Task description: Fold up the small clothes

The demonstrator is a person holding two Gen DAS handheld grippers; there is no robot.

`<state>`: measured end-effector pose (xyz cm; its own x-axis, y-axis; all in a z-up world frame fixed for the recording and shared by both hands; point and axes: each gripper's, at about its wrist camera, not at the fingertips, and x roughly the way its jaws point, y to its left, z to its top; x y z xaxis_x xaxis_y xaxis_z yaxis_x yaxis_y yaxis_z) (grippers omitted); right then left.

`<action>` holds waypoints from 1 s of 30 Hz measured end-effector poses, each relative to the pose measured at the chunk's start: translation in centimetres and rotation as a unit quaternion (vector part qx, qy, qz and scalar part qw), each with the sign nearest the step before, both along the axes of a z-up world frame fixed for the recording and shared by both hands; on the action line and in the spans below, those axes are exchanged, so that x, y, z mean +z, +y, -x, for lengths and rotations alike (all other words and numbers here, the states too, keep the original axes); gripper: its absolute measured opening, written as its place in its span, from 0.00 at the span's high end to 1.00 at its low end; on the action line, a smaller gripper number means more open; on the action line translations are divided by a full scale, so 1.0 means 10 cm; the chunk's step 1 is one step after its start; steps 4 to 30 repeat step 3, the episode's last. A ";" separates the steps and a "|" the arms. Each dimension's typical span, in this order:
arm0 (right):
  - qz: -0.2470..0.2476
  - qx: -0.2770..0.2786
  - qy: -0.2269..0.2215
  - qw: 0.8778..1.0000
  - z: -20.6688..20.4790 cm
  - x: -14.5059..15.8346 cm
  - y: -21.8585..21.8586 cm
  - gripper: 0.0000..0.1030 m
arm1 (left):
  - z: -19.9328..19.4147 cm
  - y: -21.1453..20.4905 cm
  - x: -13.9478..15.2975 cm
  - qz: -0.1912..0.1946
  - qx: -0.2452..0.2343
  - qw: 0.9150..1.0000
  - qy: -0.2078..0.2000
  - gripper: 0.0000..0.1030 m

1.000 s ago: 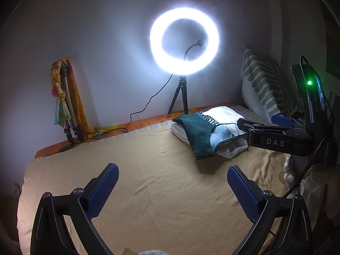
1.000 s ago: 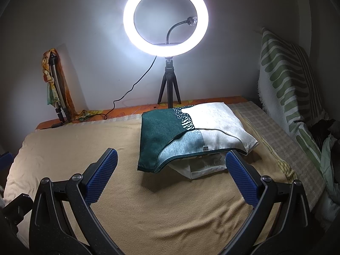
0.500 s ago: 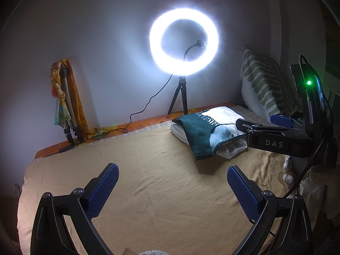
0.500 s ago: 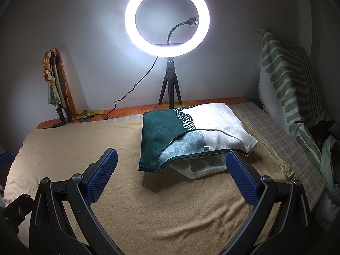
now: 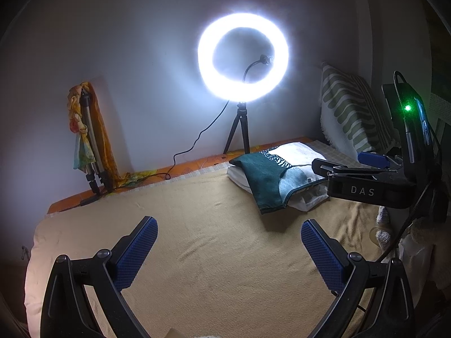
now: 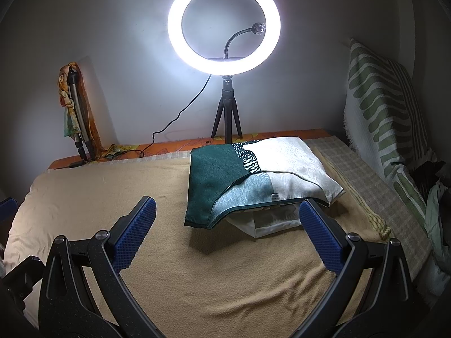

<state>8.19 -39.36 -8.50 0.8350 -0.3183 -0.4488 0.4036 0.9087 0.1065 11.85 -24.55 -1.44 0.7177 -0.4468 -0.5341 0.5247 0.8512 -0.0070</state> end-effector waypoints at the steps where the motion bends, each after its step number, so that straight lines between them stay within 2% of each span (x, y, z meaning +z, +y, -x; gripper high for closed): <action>1: 0.000 0.000 0.000 1.000 0.00 0.00 0.00 0.00 | 0.00 0.01 0.00 0.001 -0.001 1.000 -0.002 0.00; 30: 0.000 0.000 0.000 1.000 0.00 0.00 -0.01 0.00 | -0.01 0.02 0.01 0.000 -0.002 1.000 -0.001 0.00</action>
